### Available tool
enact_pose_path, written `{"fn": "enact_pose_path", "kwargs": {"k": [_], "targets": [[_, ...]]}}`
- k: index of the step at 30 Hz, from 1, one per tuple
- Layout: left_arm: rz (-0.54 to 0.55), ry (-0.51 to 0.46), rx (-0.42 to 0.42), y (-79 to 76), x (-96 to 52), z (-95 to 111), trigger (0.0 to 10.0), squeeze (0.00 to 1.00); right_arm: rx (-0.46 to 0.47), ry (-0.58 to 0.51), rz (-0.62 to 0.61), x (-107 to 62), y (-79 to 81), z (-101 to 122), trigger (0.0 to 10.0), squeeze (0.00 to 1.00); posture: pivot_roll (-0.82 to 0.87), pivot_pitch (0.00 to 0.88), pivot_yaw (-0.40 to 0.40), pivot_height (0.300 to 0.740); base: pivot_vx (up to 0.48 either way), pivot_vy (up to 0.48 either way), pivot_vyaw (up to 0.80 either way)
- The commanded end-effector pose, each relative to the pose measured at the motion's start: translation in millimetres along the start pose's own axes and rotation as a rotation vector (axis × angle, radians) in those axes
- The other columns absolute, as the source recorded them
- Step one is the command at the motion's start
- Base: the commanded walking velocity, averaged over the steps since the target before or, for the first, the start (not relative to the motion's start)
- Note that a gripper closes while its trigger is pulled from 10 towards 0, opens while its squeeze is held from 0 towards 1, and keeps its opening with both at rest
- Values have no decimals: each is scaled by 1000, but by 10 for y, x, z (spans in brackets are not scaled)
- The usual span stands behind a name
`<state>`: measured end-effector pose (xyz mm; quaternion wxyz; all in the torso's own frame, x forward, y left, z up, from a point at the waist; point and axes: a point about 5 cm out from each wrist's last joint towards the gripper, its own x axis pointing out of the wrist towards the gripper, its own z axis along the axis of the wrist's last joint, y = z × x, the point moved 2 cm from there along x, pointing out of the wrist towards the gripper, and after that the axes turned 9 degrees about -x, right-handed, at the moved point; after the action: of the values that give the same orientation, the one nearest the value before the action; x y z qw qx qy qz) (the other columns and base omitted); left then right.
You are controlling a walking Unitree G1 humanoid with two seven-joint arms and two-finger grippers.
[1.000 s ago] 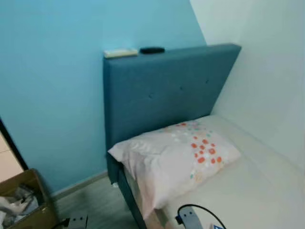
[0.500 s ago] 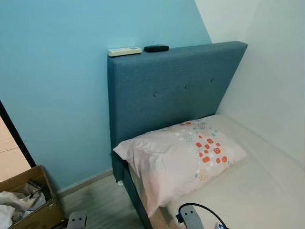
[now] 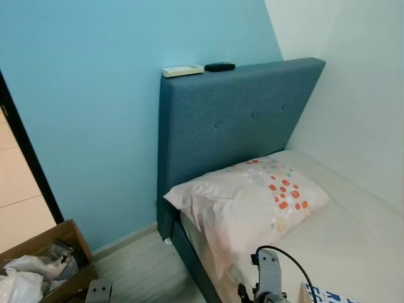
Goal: Clean up the room
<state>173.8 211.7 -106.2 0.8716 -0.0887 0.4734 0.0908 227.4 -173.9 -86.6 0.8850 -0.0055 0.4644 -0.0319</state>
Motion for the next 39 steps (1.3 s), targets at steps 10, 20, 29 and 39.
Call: {"fn": "enact_pose_path", "kwargs": {"k": [10, 20, 29, 39], "targets": [[-26, -52, 83, -26, 24, 229, 10000, 0, 113, -20, -44, -11, -85, -58, 10000, 0, 15, 0, -54, 703, 0, 89, -503], [-47, -82, 101, -83, 41, 385, 10000, 0, 67, -112, -70, -7, -177, 212, 10000, 0, -30, 0, -16, 698, 0, 0, 0], [-77, -120, 115, -166, 50, 518, 10000, 0, 174, -226, -148, -45, -468, 572, 10000, 0, -43, 0, -28, 673, 0, 0, 0], [-82, -123, 108, -203, 47, 448, 10000, 0, 243, -354, -163, -118, -622, 1012, 10000, 0, -32, 0, -57, 648, 0, 0, 0]]}}
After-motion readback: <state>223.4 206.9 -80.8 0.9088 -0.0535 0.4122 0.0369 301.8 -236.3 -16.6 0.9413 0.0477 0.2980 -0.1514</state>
